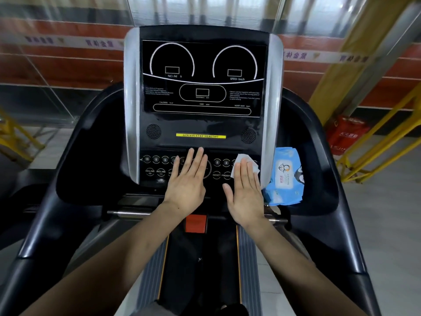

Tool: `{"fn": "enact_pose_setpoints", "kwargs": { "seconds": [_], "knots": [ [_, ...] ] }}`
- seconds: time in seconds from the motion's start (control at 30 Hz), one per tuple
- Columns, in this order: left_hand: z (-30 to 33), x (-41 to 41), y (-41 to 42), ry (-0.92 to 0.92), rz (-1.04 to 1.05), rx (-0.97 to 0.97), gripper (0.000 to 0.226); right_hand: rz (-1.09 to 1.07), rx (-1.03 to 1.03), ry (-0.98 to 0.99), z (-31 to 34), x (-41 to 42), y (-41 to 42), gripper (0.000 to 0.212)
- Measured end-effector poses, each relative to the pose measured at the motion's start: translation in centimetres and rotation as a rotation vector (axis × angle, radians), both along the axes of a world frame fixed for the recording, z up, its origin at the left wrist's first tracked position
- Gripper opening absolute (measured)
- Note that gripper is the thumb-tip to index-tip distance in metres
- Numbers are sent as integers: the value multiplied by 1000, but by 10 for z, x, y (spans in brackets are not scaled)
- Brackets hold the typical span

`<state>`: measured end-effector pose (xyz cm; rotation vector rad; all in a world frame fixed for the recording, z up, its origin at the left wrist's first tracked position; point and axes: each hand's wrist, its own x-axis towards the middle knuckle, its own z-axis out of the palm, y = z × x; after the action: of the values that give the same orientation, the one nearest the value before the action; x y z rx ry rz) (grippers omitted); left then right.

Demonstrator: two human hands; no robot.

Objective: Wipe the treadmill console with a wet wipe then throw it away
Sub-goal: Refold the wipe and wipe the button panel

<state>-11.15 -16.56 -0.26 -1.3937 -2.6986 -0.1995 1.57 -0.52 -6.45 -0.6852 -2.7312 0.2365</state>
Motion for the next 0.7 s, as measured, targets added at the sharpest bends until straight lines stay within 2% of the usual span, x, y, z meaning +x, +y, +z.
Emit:
{"fn": "enact_pose_setpoints", "kwargs": {
  "seconds": [0.47, 0.7],
  "knots": [
    [-13, -83, -135, -21, 154, 42, 79, 132, 31, -64, 13, -98, -104, 73],
    [-16, -109, -175, -37, 182, -27, 82, 208, 29, -59, 19, -143, -151, 71]
  ]
}}
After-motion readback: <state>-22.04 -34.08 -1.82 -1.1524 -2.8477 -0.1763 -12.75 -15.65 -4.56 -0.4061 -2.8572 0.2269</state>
